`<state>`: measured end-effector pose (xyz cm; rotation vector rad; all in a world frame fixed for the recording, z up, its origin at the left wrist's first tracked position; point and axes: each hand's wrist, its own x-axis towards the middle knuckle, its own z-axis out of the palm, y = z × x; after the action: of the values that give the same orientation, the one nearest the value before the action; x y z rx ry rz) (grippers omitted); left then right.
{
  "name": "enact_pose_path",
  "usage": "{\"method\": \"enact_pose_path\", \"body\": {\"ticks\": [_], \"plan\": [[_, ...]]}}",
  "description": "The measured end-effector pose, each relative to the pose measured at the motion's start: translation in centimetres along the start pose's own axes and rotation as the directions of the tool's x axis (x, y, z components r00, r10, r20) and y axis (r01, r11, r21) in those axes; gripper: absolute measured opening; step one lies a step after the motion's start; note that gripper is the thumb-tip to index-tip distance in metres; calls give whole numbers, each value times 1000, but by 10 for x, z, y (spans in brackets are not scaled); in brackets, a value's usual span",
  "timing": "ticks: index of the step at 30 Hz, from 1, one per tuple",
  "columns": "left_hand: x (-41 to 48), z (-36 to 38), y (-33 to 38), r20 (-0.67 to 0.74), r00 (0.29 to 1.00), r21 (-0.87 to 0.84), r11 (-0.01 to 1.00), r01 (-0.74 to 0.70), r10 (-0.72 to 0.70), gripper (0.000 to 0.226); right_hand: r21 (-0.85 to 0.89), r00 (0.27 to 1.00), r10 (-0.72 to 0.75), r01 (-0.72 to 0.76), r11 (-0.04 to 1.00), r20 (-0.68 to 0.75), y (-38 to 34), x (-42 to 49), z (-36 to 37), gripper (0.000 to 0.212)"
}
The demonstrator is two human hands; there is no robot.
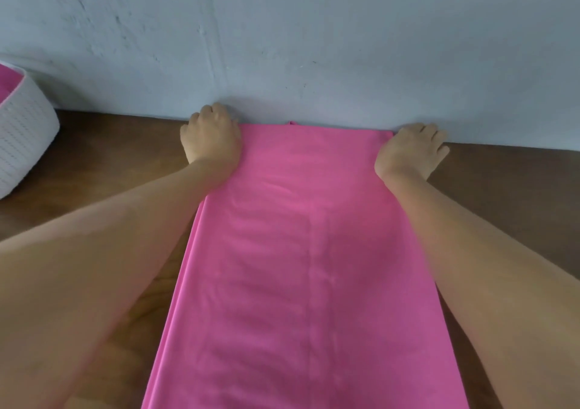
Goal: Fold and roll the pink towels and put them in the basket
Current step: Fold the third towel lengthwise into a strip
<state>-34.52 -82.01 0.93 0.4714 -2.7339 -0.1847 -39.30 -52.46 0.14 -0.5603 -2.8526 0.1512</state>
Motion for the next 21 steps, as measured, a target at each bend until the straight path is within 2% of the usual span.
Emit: {"method": "enact_pose_path", "body": {"ticks": [5, 8, 11, 14, 17, 21], "plan": [[-32, -19, 6, -36, 988, -88, 984, -153, 151, 27, 95, 998, 28, -34, 995, 59, 1, -1, -6, 38], [-72, -35, 19, 43, 966, -177, 954, -243, 254, 28, 180, 994, -14, -5, 984, 106, 5, -7, -12, 41], [-127, -51, 36, 142, 916, -252, 909, -333, 375, 35, 253, 979, -147, 108, 961, 139, 14, -24, -18, 45], [-189, -63, 44, 218, 887, -249, 902, -354, 408, 48, 286, 935, -320, 268, 920, 156, 31, -53, -22, 55], [-235, -68, 44, 276, 841, -268, 877, -398, 466, 62, 284, 902, -395, 339, 897, 172, 52, -88, -32, 64], [-246, -68, 40, 318, 814, -254, 871, -421, 486, 66, 216, 842, -478, 433, 875, 249, 81, -136, -45, 69]]}}
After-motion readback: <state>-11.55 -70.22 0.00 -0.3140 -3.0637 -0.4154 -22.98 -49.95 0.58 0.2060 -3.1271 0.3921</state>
